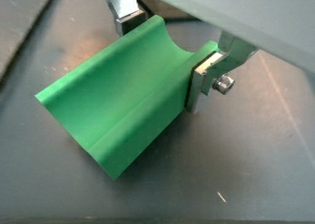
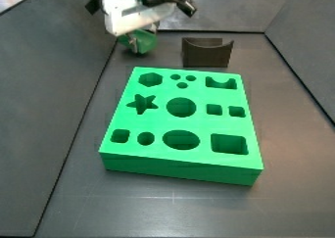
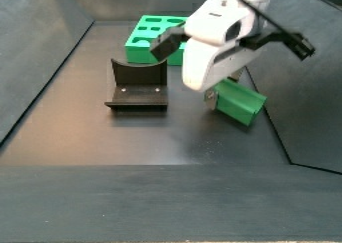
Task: Pick up the arch object. Move up. Place the arch object on the fixture. Regrasp the arch object. Move to above the board. Insert the arch object.
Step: Move up, then place the arch object on the fixture.
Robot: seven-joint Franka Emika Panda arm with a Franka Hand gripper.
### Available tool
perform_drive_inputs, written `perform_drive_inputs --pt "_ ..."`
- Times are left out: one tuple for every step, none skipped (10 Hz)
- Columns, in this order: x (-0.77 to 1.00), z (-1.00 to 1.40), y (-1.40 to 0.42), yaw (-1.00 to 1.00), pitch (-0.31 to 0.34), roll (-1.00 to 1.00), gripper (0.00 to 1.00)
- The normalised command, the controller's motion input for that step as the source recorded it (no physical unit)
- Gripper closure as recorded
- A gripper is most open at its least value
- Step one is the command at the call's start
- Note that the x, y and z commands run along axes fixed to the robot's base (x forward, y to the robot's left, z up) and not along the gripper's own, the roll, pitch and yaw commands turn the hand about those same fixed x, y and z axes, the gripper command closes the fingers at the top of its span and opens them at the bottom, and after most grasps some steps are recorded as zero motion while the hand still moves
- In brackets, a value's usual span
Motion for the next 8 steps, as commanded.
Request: perform_drive_inputs --pt "-0.03 0.53 0.03 0.00 0.055 0.03 1.00" --pt "-0.02 0.40 0.03 -0.01 0.062 0.05 1.00" --pt "-0.02 0.21 0.02 -0.02 0.062 0.07 1.00" --pt "0.00 1.00 0.00 0.00 0.000 0.00 1.00" --pt "0.01 1.00 0.00 0.01 -0.010 0.01 1.00" --pt "-0.01 1.00 0.00 0.01 0.015 0.02 1.00" --pt "-0.01 1.00 0.00 0.00 0.028 0.04 1.00" --pt "-0.02 1.00 0.00 -0.01 0.036 0.05 1.00"
